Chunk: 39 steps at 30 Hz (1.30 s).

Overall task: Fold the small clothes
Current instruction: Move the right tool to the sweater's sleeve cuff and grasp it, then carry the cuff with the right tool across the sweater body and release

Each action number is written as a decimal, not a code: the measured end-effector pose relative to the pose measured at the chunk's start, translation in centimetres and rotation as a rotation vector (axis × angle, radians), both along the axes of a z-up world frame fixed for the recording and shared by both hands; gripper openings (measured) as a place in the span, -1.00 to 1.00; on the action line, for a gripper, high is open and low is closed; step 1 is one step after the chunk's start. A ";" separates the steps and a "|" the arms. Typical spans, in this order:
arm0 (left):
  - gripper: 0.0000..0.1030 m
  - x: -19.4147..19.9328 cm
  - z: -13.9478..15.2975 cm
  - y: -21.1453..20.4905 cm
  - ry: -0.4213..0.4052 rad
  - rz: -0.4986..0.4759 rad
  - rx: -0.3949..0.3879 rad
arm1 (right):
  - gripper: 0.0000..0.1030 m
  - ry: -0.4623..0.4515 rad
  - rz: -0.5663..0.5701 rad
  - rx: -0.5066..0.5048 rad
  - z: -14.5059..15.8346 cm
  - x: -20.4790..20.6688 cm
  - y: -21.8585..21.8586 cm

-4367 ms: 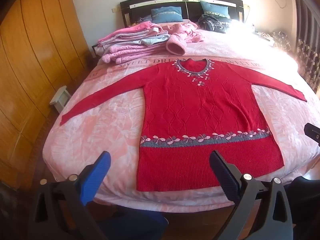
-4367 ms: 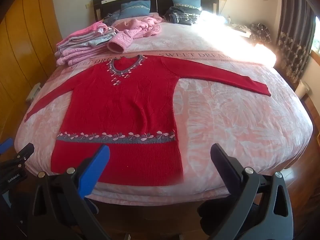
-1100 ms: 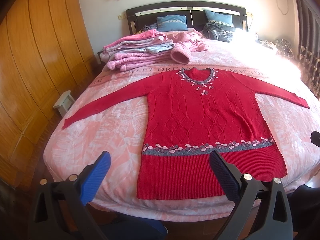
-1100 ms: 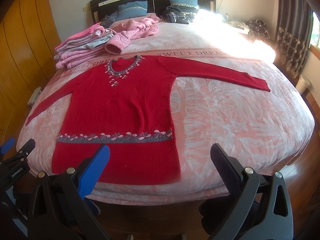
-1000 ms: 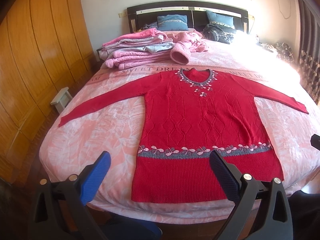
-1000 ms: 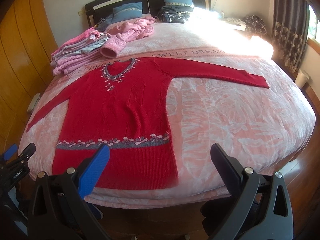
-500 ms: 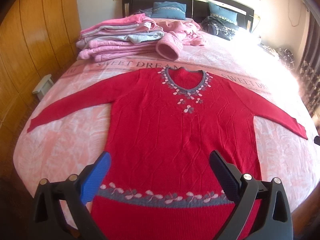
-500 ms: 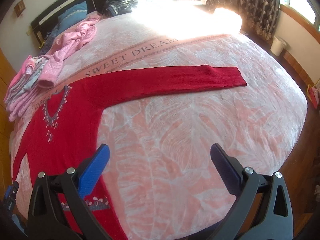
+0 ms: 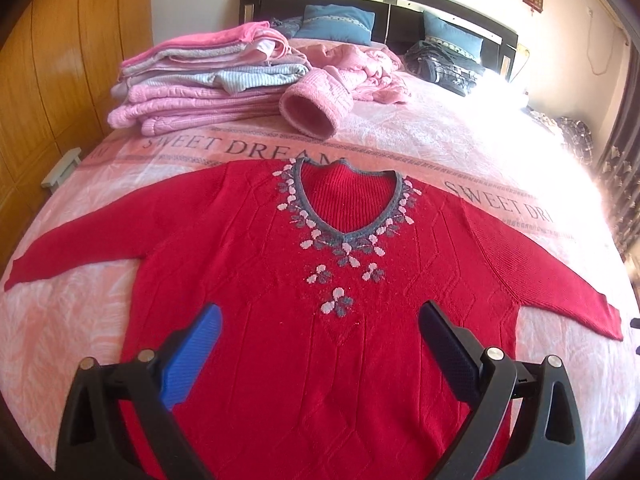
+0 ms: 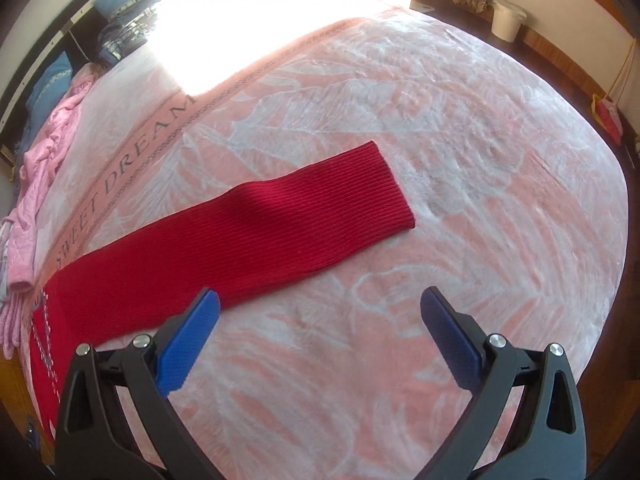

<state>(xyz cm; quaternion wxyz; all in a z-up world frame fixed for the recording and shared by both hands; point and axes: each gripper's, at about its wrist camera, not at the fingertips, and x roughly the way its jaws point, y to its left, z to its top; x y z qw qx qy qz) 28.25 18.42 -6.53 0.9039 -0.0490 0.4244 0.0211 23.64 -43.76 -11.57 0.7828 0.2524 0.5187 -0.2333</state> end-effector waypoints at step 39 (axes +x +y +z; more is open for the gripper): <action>0.93 4.1 -4.9 1.9 0.046 0.054 0.052 | -0.86 -0.221 0.152 -0.022 1.7 5.9 2.3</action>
